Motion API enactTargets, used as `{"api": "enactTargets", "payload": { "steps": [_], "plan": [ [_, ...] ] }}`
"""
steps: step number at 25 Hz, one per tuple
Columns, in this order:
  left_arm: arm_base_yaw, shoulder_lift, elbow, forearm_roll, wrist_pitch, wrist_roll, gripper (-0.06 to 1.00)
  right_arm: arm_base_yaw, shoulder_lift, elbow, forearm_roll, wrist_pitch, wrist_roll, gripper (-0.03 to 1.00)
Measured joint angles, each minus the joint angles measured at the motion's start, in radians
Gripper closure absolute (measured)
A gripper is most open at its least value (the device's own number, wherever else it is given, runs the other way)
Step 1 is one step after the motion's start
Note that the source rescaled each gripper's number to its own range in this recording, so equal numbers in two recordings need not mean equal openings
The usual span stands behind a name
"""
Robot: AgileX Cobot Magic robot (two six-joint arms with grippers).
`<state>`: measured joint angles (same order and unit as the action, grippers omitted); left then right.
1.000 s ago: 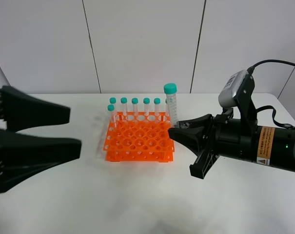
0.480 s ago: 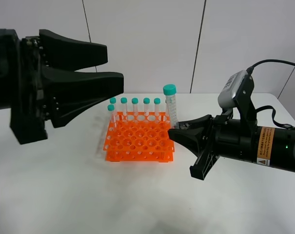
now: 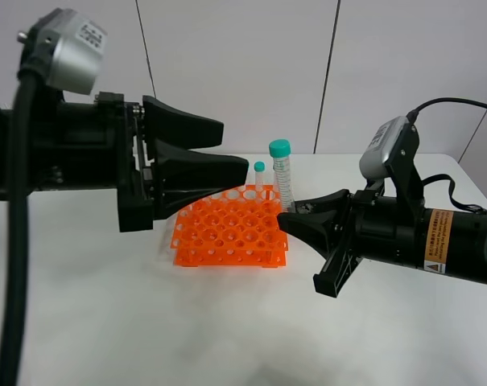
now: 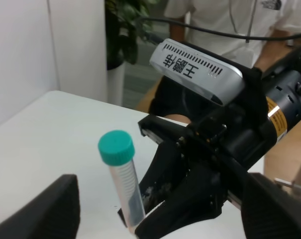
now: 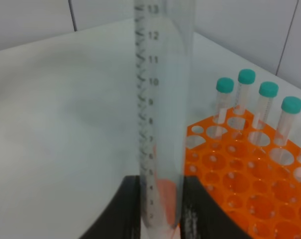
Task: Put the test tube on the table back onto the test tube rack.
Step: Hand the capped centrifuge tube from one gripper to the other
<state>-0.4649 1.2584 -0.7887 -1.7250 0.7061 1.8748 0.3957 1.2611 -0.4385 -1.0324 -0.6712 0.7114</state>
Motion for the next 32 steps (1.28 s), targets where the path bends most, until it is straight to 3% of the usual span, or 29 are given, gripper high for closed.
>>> {"api": "enactTargets", "payload": {
  "steps": [11,32],
  "plan": [
    [0.000,0.205,-0.109,-0.002,0.127,0.006,0.48,0.000,0.000,0.000,0.000,0.000,0.000,0.95],
    [-0.014,0.341,-0.233,-0.005,0.149,0.011,0.49,0.000,0.000,0.000,-0.003,0.000,-0.003,0.95]
  ]
}}
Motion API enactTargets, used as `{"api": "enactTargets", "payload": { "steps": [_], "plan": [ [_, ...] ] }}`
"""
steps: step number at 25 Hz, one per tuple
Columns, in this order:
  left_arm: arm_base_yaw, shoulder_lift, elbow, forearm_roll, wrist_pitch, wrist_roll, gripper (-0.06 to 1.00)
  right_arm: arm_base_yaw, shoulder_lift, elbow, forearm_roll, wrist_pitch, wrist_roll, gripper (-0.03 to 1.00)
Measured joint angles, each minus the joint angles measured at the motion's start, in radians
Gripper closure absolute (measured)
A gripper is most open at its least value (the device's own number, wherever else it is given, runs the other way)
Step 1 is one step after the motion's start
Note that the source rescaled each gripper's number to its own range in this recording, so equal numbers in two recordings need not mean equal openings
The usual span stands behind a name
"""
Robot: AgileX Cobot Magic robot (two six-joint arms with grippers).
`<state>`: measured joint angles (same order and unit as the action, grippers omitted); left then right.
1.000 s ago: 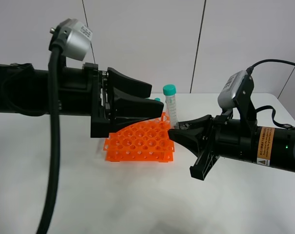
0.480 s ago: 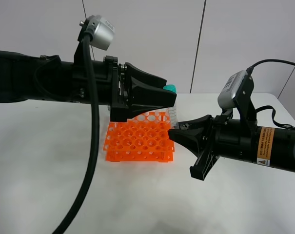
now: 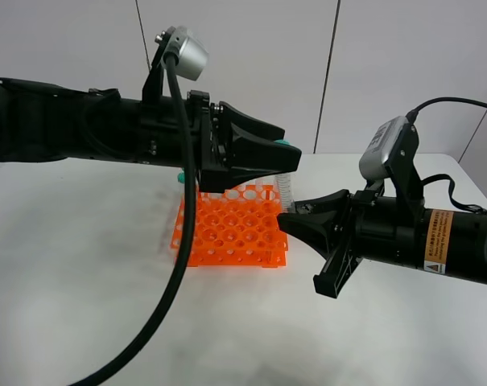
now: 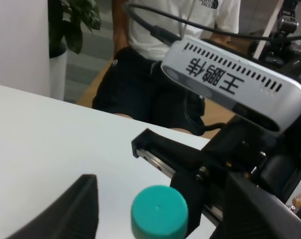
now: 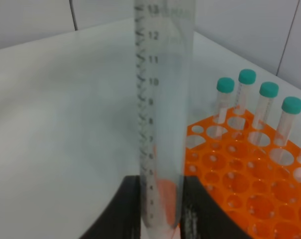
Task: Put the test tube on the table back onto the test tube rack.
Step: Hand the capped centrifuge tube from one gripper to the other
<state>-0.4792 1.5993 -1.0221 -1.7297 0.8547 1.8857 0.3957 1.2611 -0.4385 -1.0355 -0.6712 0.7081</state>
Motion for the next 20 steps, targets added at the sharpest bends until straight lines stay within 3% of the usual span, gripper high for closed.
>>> {"api": "enactTargets", "payload": {
  "steps": [3,11,16,20],
  "plan": [
    [-0.007,0.005,0.000,0.000,0.000,0.010,0.50,0.000,0.000,0.000,0.000,0.000,0.000,0.95],
    [-0.007,0.006,0.000,0.000,0.000,0.041,0.71,0.000,0.000,0.000,-0.001,-0.003,0.000,0.95],
    [-0.007,0.006,0.000,-0.001,-0.003,0.046,0.94,0.000,0.000,0.000,-0.004,-0.008,0.000,0.95],
    [-0.007,0.006,-0.018,0.003,-0.001,0.046,0.94,0.000,0.000,0.000,0.006,-0.028,0.008,0.95]
  ]
}}
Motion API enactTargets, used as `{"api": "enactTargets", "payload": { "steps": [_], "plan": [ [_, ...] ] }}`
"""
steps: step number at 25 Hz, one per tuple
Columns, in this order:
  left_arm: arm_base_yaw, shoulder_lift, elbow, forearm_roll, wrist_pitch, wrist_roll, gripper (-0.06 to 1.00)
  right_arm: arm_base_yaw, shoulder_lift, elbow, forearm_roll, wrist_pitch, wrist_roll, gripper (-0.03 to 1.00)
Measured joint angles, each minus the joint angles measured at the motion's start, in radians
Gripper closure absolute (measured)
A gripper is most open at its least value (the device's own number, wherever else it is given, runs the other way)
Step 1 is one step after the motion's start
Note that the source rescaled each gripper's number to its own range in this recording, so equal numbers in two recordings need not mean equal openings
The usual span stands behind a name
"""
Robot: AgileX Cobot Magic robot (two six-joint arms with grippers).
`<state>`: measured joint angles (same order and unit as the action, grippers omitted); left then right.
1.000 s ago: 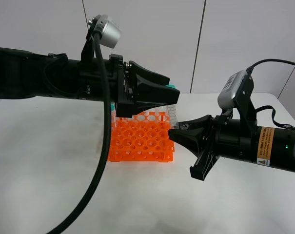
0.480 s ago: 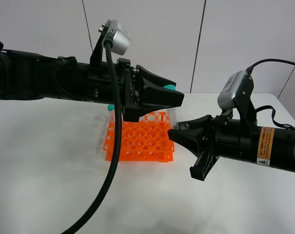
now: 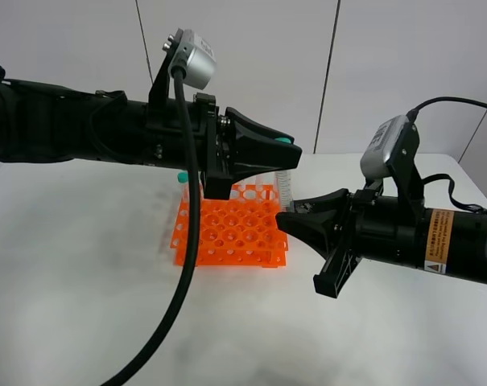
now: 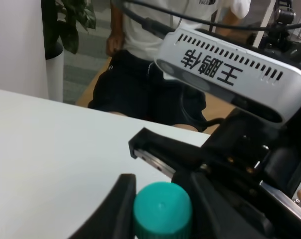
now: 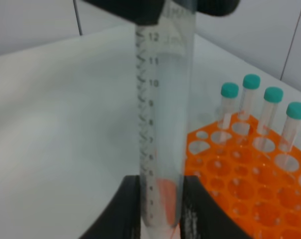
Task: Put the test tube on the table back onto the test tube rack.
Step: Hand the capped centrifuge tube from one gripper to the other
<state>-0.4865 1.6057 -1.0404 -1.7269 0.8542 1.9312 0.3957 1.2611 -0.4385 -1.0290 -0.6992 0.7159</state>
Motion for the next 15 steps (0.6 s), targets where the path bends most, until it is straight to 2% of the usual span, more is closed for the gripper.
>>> {"api": "enactTargets", "payload": {
  "steps": [6,8,11,13,15],
  "plan": [
    [0.000,0.000,-0.011,0.006,0.001,0.000,0.94,0.000,-0.001,0.000,-0.004,-0.009,0.007,0.95],
    [0.000,0.000,-0.011,0.007,-0.002,-0.001,0.94,0.000,-0.001,0.000,-0.014,-0.013,0.008,0.85],
    [0.000,0.000,-0.012,0.004,-0.009,-0.001,0.94,0.000,-0.001,0.000,-0.033,-0.029,0.008,0.57],
    [0.000,0.000,-0.012,0.001,-0.010,-0.001,0.94,0.000,-0.001,0.000,-0.040,-0.041,0.009,0.48],
    [0.000,0.000,-0.012,0.000,-0.011,-0.001,0.94,0.000,-0.001,0.000,-0.042,-0.044,0.010,0.44]
  ]
}}
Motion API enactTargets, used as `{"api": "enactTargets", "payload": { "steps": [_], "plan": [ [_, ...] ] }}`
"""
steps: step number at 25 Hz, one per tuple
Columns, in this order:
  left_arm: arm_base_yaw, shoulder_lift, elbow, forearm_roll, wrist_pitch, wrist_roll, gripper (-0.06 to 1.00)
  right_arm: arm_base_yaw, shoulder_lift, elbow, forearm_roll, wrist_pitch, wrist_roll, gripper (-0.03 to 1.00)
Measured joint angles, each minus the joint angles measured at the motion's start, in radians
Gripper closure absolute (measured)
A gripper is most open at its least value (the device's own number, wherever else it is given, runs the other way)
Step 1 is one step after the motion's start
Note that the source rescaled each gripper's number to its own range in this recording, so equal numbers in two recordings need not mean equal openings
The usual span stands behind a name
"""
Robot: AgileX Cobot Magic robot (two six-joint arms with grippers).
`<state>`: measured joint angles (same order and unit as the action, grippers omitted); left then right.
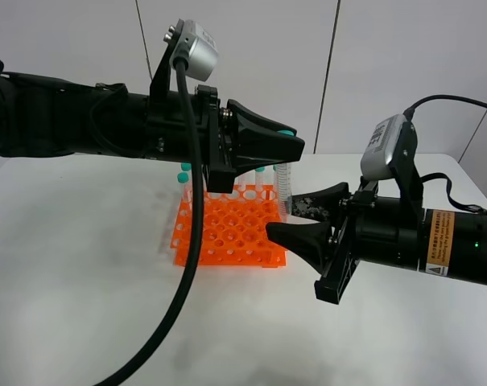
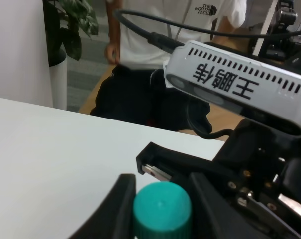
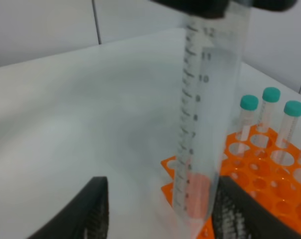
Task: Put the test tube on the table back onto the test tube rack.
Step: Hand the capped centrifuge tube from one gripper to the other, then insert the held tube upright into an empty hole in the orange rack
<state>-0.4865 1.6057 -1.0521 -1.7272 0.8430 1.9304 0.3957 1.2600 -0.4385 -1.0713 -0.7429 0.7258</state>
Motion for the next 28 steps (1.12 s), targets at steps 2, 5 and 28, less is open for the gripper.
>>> {"api": "enactTargets", "payload": {
  "steps": [2,5,28],
  "plan": [
    [0.000,0.000,0.000,0.000,-0.005,0.000,0.94,0.000,0.000,0.000,-0.003,0.002,-0.001,0.40],
    [0.000,0.000,0.000,0.000,-0.018,0.001,0.94,0.000,0.000,0.000,-0.002,0.045,-0.005,0.27],
    [0.000,0.000,0.000,0.000,-0.103,0.003,0.94,0.000,0.002,-0.112,0.226,1.011,-0.063,0.17]
  ]
}}
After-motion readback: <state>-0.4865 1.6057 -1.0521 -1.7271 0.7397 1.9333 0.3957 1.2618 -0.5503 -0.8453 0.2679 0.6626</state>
